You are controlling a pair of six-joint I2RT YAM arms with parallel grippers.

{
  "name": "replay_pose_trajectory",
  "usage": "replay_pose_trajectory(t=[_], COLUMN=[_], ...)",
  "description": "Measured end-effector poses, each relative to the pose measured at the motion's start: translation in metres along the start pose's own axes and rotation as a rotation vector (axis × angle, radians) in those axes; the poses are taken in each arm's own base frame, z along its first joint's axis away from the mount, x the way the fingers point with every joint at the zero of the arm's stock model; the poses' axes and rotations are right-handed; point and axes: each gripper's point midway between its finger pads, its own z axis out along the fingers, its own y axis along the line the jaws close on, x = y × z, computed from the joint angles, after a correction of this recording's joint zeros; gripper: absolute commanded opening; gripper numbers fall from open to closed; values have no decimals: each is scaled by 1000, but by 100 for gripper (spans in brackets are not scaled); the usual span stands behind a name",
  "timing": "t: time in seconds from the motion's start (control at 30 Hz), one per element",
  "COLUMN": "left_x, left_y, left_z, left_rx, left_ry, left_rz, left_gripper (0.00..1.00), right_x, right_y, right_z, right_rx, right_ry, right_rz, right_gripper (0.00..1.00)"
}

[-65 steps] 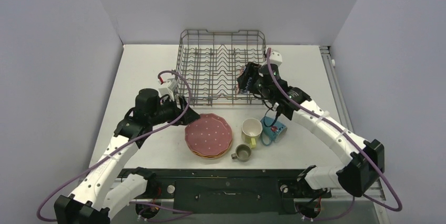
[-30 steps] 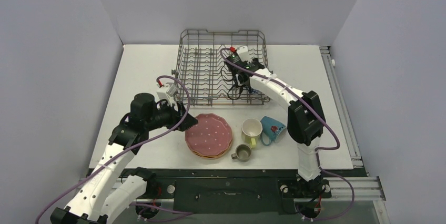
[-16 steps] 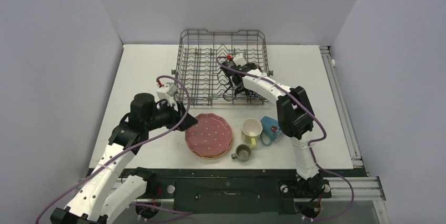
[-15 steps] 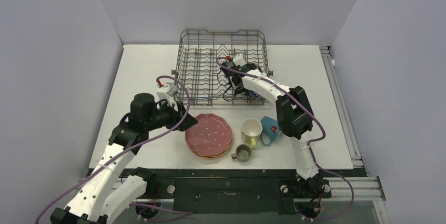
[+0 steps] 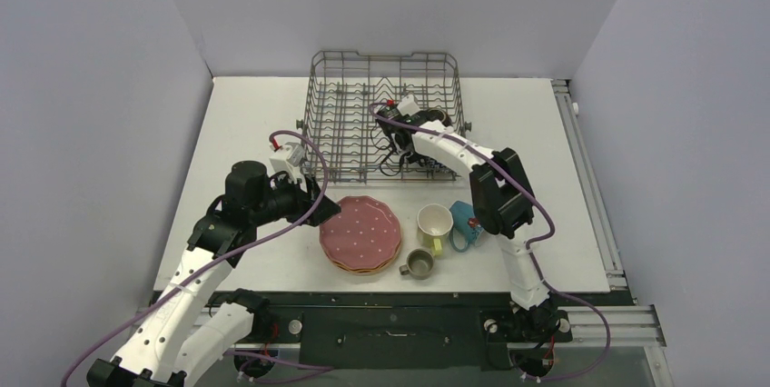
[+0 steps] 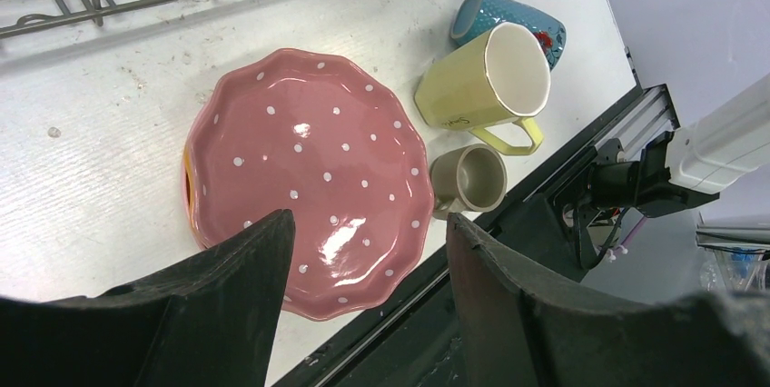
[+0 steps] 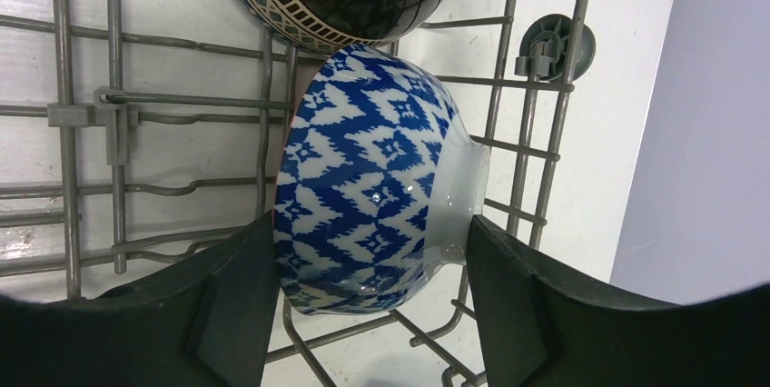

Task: Load the mixed dishes into the dish rack
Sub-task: Turn the bowl upside down on the dish rack.

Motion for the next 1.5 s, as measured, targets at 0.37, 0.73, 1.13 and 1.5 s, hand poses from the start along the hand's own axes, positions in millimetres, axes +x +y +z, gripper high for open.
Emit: replay_pose_trajectory(t=[0.37,0.73,1.13,1.5], left_x=[1,1,2,4], left_y=[1,1,4,8], left_z=[0,0,1,1], left_rx=[-6,-8,-20,-38], left_ry=[1,4,9,15], left_rz=[-2,-3,-7,0], left_gripper=[59,59,61,77], right_x=[-2,-2,-7,-16], right_y=[3,9,7,-46], right_z=[-3,-4,-20,-96], right_rx=[-11,-43,-90,-216], right_ry=[-5,-1,-27,-178], right_rz=[2,12,49,247], right_gripper=[66,83,85,81])
